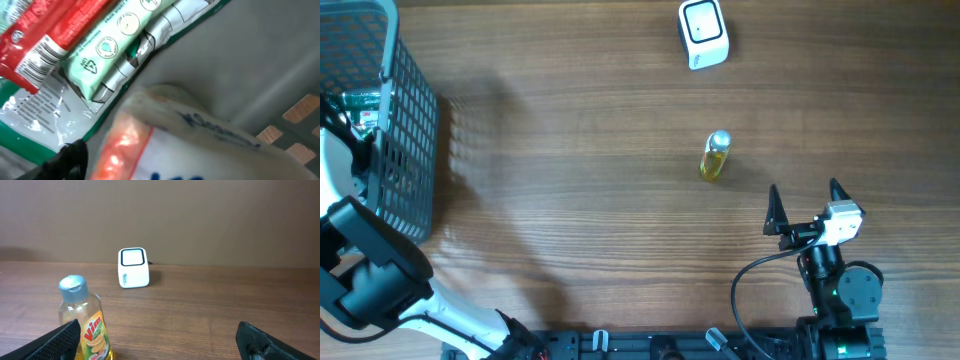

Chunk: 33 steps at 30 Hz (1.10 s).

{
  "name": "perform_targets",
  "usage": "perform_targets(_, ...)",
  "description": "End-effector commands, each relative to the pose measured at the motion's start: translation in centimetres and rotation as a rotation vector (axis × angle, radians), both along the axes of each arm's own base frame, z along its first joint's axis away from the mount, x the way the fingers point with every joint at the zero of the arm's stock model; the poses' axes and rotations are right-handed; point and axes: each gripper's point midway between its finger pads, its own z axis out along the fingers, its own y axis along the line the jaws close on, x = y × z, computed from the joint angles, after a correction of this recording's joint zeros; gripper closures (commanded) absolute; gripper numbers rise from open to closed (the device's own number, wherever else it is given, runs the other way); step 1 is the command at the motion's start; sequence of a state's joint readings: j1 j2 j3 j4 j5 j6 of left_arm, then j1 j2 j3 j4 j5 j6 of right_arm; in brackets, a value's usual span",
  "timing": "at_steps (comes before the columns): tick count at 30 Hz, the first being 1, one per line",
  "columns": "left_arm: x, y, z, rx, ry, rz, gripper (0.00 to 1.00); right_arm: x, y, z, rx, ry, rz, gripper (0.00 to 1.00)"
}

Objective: Scan the item barcode
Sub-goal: 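Return the left gripper to the basket and grasp the red-white box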

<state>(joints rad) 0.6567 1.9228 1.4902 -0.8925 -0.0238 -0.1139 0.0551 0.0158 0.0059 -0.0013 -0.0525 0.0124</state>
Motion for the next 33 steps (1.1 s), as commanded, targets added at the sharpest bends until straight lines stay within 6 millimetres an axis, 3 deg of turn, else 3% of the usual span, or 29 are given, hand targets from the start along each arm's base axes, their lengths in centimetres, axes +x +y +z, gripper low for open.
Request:
perform_targets(1,-0.2,-0.2,-0.7,-0.017,0.009,-0.005,0.33,0.0,0.0,0.1,-0.011,-0.005,0.002,0.00)
perform_targets(7,0.0,0.0,-0.3,-0.005,-0.005,-0.005,0.48,0.0,0.0,0.1,-0.012,-0.005,0.001,0.00)
perform_targets(9,0.3,0.2,0.4,0.007,-0.020,-0.005,0.50,0.0,0.0,0.1,-0.012,-0.005,0.001,0.00)
perform_targets(11,0.9,0.7,2.5,0.040,-0.063,-0.005,0.52,0.0,0.0,0.1,-0.012,-0.005,0.001,0.00)
perform_targets(13,1.9,1.4,7.5,0.120,-0.165,-0.006,0.55,0.0,0.0,0.1,-0.012,-0.005,0.002,0.00)
perform_targets(17,2.4,1.8,15.2,0.237,-0.315,-0.006,0.55,0.0,0.0,0.1,-0.012,-0.005,0.001,0.00)
perform_targets(18,2.4,1.8,19.3,0.299,-0.396,-0.006,0.55,0.0,0.0,0.1,-0.012,-0.005,0.001,0.00)
perform_targets(21,1.9,1.0,26.9,0.402,-0.558,-0.015,0.55,0.0,0.0,0.1,-0.012,-0.005,0.001,0.00)
perform_targets(24,0.5,-2.4,35.3,0.435,-0.823,-0.025,0.56,0.0,0.0,0.1,-0.011,-0.005,0.001,0.00)
perform_targets(27,-0.5,-5.9,38.9,0.367,-0.980,-0.035,0.59,0.0,0.0,0.1,-0.012,-0.005,0.002,0.00)
perform_targets(28,-0.9,-7.7,39.8,0.345,-1.010,-0.059,0.60,0.0,0.0,0.1,-0.012,-0.005,0.001,0.00)
perform_targets(30,-1.1,-10.8,39.6,0.291,-1.003,-0.110,0.60,0.0,0.0,0.1,-0.012,-0.005,0.001,0.00)
perform_targets(33,-0.6,-15.8,37.0,0.166,-0.923,-0.221,0.61,0.0,0.0,0.1,-0.012,-0.005,0.002,0.00)
